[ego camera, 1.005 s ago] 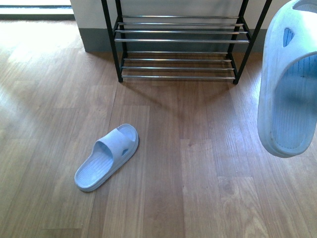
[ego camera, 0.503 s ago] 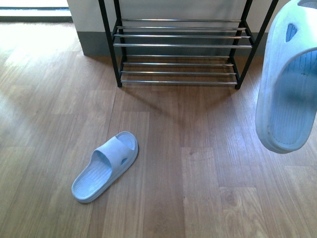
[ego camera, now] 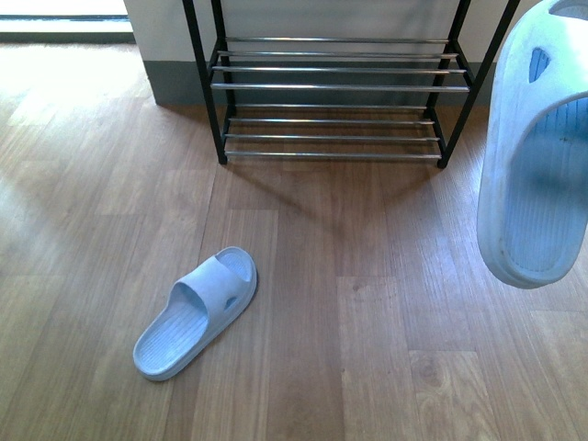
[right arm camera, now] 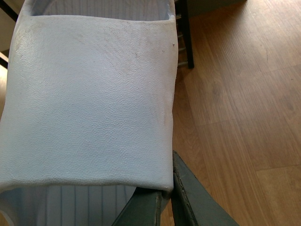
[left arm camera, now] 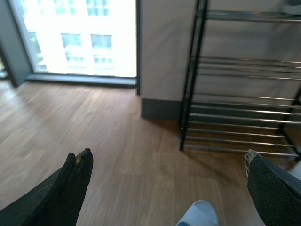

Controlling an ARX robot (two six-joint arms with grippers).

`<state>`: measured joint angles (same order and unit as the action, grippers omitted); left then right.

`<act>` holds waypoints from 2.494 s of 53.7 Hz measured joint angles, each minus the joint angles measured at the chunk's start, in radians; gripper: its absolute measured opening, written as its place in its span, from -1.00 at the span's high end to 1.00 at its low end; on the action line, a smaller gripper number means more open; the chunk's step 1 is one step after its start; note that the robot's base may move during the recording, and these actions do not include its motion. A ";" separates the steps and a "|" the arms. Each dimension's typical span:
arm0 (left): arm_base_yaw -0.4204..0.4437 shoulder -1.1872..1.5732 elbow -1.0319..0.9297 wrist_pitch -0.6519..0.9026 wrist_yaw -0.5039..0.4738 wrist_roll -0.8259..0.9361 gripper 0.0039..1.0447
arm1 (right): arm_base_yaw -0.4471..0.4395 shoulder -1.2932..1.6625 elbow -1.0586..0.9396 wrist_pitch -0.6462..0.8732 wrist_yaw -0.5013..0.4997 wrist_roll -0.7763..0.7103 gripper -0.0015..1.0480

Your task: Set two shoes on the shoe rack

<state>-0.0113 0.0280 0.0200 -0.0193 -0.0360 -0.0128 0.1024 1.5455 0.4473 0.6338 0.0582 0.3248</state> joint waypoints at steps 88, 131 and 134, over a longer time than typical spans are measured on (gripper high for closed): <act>0.040 2.811 1.253 0.580 0.203 0.663 -0.83 | 0.000 0.000 0.000 0.000 0.000 0.000 0.97; -0.015 2.972 1.470 0.549 0.291 0.578 0.58 | 0.000 0.000 0.000 0.000 0.000 0.000 0.97; -0.015 2.972 1.468 0.554 0.290 0.570 0.76 | 0.000 0.000 0.000 0.000 0.000 0.000 0.97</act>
<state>-0.0261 2.9997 1.4876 0.5343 0.2539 0.5575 0.1024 1.5455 0.4469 0.6338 0.0586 0.3248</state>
